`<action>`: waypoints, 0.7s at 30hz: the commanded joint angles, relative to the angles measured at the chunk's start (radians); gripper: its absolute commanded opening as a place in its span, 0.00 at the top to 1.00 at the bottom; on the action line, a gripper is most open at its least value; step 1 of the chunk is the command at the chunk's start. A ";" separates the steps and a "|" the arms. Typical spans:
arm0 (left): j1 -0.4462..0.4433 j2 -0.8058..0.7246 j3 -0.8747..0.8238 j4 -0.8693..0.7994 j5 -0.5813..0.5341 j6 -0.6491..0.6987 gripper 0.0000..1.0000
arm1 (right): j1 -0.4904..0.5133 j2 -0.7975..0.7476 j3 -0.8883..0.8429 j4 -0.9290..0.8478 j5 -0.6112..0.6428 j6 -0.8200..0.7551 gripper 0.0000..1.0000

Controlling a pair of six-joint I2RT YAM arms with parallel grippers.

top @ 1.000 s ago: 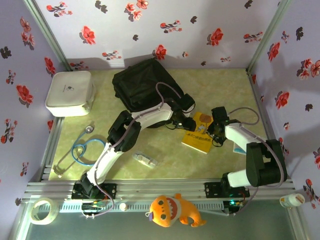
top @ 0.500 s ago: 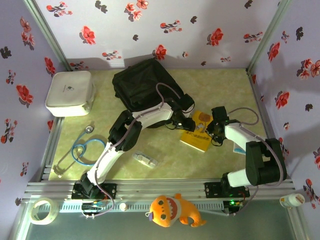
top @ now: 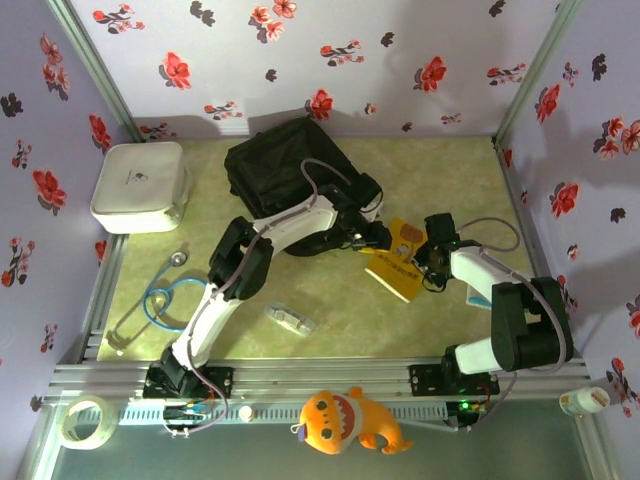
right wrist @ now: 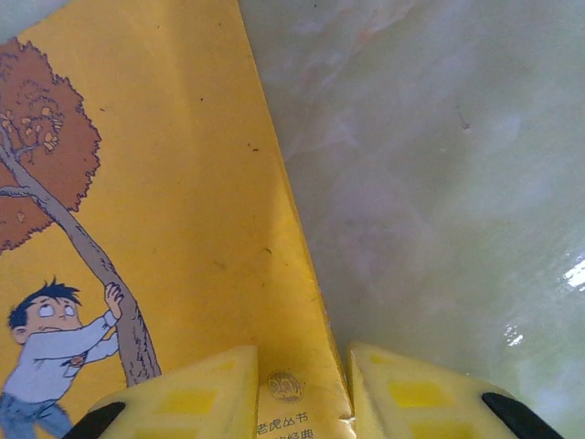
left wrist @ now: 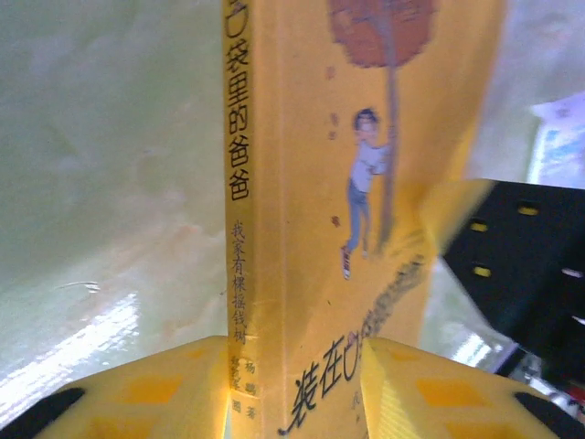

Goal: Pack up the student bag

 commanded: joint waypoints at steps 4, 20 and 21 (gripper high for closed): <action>-0.012 -0.094 -0.059 0.106 0.123 -0.035 0.63 | 0.007 0.036 -0.054 0.062 -0.078 0.049 0.72; -0.011 -0.020 -0.033 0.099 0.193 -0.039 0.70 | 0.006 0.044 -0.064 0.122 -0.104 0.073 0.73; -0.010 -0.019 -0.032 0.098 0.193 -0.039 0.72 | 0.007 0.044 -0.064 0.122 -0.103 0.071 0.73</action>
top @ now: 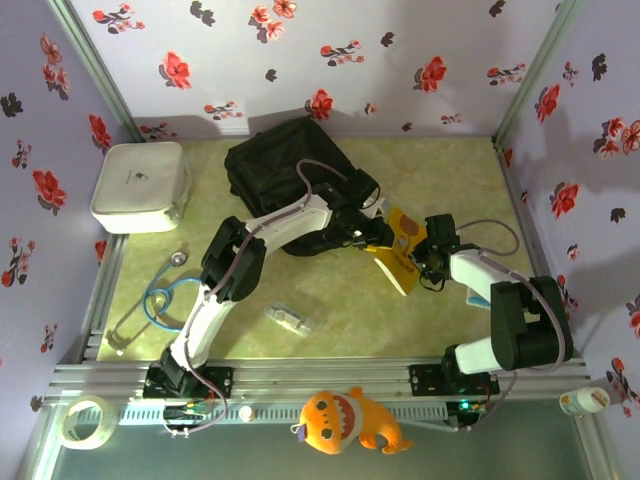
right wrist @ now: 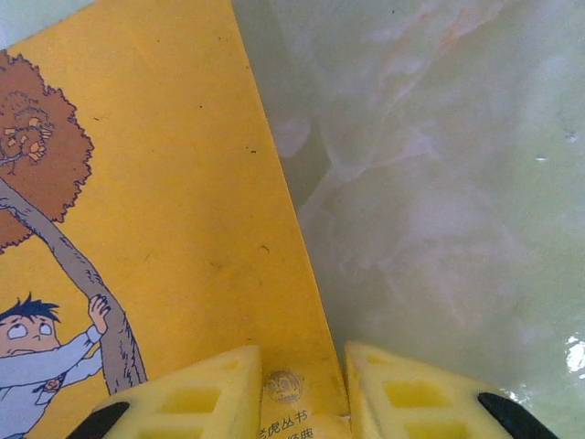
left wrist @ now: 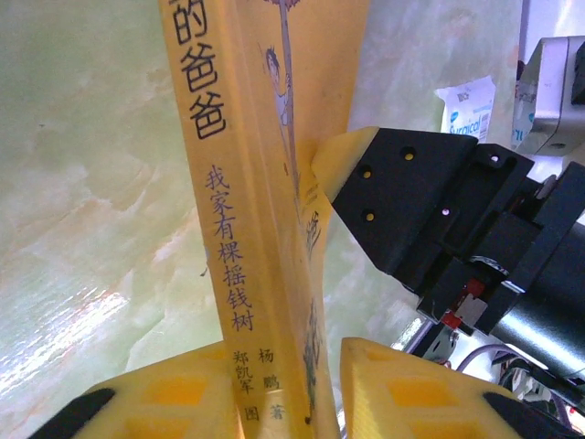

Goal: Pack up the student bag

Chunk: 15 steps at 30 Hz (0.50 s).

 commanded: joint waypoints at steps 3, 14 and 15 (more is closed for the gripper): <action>-0.012 0.022 0.034 0.018 0.070 0.007 0.79 | 0.008 0.037 -0.022 -0.016 -0.050 0.012 0.72; 0.070 -0.153 -0.008 0.000 -0.048 0.067 1.00 | 0.007 -0.130 0.021 -0.017 -0.026 -0.060 0.37; 0.084 -0.178 -0.024 0.006 -0.057 0.066 1.00 | 0.006 -0.149 0.021 -0.006 -0.029 -0.063 0.31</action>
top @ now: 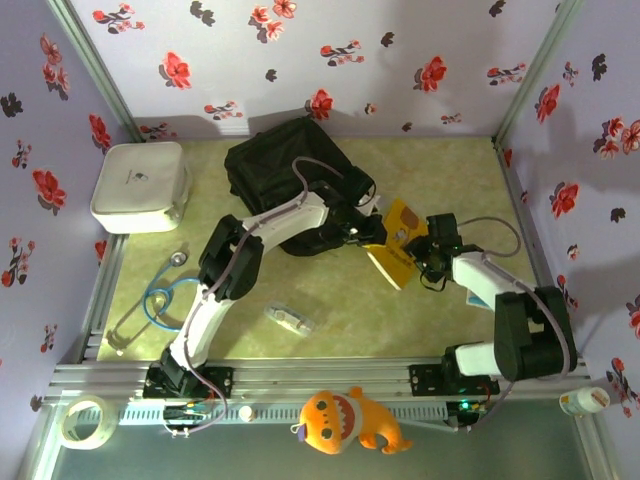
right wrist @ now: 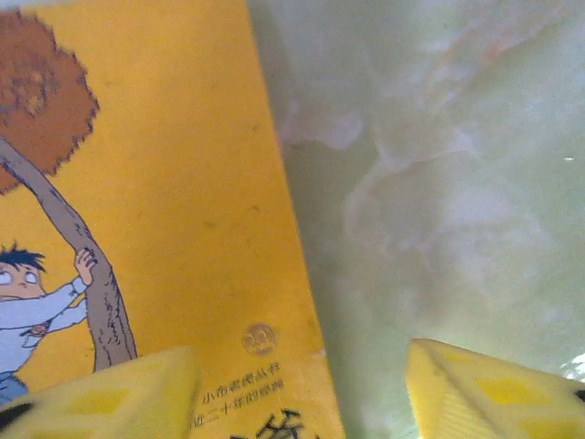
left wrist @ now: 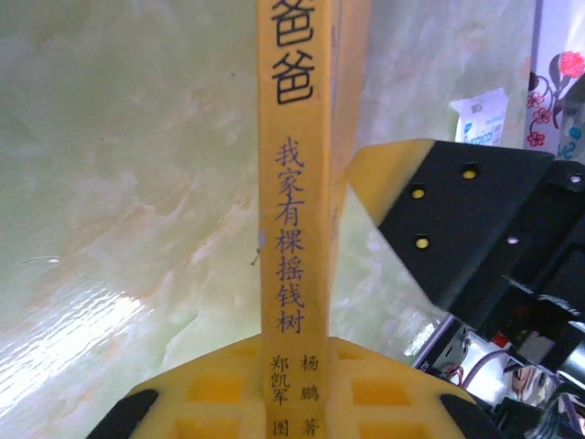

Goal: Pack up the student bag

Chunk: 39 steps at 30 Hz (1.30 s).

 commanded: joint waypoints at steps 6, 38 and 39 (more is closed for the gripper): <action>0.147 -0.324 -0.171 0.127 -0.087 0.004 1.00 | 0.006 -0.135 0.003 0.180 -0.136 -0.018 0.12; 0.403 -0.748 -0.843 1.094 -0.180 -0.634 1.00 | 0.361 0.395 0.285 1.311 -0.335 0.727 0.06; 0.402 -0.747 -0.846 1.102 -0.179 -0.641 1.00 | 0.367 0.404 0.298 1.299 -0.336 0.727 0.07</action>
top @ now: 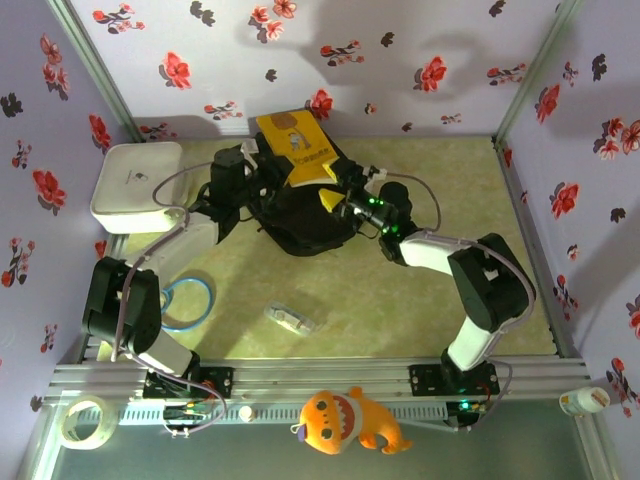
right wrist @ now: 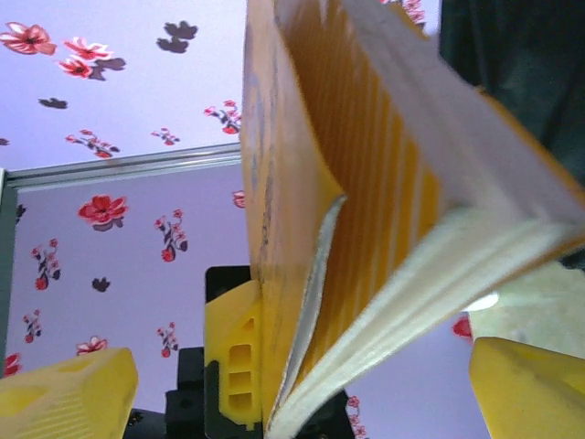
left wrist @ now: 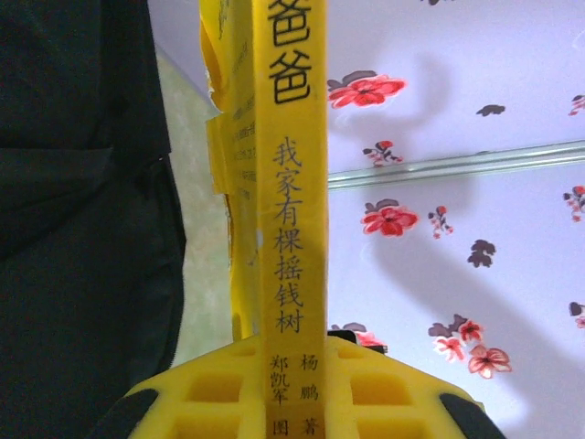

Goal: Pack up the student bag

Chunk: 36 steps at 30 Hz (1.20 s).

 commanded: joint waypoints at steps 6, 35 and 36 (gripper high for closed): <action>0.002 -0.044 -0.009 0.167 0.018 -0.051 1.00 | 0.030 0.072 0.089 0.061 0.042 0.041 0.22; -0.020 -0.117 0.096 -0.523 -0.081 0.444 0.41 | -0.057 -0.146 0.025 -0.358 0.146 -0.300 0.89; -0.031 -0.111 0.127 -0.618 -0.123 0.510 0.37 | -0.070 -0.179 0.017 -0.414 0.159 -0.340 0.89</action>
